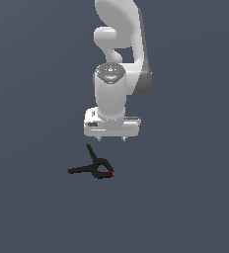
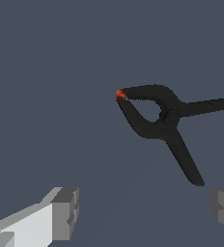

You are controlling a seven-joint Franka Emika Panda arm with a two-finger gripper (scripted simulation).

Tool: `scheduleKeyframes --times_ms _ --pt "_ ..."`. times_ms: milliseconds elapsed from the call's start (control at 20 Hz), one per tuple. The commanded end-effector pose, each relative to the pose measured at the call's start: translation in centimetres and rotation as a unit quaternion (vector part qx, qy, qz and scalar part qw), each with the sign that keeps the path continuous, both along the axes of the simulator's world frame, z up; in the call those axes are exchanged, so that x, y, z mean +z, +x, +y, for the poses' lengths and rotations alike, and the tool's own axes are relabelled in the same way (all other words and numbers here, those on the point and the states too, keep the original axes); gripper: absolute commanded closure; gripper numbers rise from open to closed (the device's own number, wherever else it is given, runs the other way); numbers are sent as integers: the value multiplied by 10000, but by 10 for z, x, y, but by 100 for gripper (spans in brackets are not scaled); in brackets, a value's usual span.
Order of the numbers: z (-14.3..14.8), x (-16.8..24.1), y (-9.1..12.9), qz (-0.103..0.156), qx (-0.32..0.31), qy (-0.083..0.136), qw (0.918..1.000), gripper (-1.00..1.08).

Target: Pick up the object and move it to a goal position.

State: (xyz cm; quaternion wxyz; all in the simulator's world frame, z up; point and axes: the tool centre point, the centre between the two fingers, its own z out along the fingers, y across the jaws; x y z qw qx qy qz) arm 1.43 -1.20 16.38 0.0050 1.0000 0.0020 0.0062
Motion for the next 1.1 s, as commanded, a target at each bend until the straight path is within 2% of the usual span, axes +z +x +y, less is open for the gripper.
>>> scheduleKeyframes --times_ms 0,300,600,1050 --pt "0 0 0 0 0 0 10000 -20" --pt "15 12 5 -99 146 6 9998 -20" --pt "15 12 5 -89 160 2 9998 -20" --pt "8 -1 10 204 390 -100 9990 -20"
